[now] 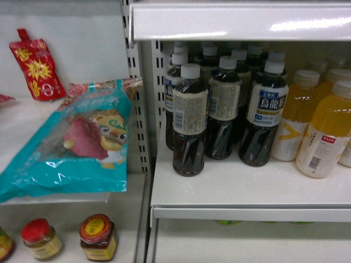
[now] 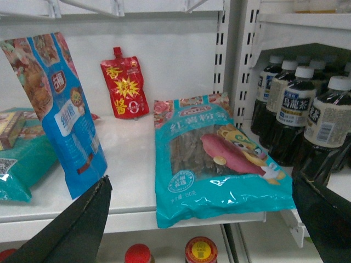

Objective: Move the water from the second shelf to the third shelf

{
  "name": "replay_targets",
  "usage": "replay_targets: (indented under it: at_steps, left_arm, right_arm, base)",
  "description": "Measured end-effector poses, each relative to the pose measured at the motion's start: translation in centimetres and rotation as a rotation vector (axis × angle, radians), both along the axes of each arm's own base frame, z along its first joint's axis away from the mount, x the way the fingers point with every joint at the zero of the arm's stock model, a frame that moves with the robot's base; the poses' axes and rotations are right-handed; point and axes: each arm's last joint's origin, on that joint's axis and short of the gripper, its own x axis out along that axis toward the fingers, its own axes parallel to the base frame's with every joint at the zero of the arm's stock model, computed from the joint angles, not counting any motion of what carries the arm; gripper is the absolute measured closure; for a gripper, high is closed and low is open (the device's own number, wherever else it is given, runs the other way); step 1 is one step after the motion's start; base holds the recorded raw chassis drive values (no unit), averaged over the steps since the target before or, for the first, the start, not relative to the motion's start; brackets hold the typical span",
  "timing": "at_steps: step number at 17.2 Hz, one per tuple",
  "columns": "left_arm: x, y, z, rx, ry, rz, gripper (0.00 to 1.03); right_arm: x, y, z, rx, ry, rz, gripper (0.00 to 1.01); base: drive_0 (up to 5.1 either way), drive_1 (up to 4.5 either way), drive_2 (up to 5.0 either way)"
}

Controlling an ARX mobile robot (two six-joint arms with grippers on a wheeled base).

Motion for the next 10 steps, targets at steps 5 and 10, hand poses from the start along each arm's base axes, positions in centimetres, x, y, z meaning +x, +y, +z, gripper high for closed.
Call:
replay_targets:
  at_steps: [5,10]
  left_arm:
    - [0.0,0.0,-0.04,0.0,0.004,-0.001,0.05]
    - [0.0,0.0,-0.03,0.0,0.003,0.0,0.05]
  right_arm:
    - [0.0,-0.01,-0.03,0.002,0.003,-0.002,0.03]
    - [0.0,0.0,-0.02,0.0,0.002,-0.001,0.03]
  base:
    - [0.0,0.0,0.0]
    - [0.0,0.0,0.0]
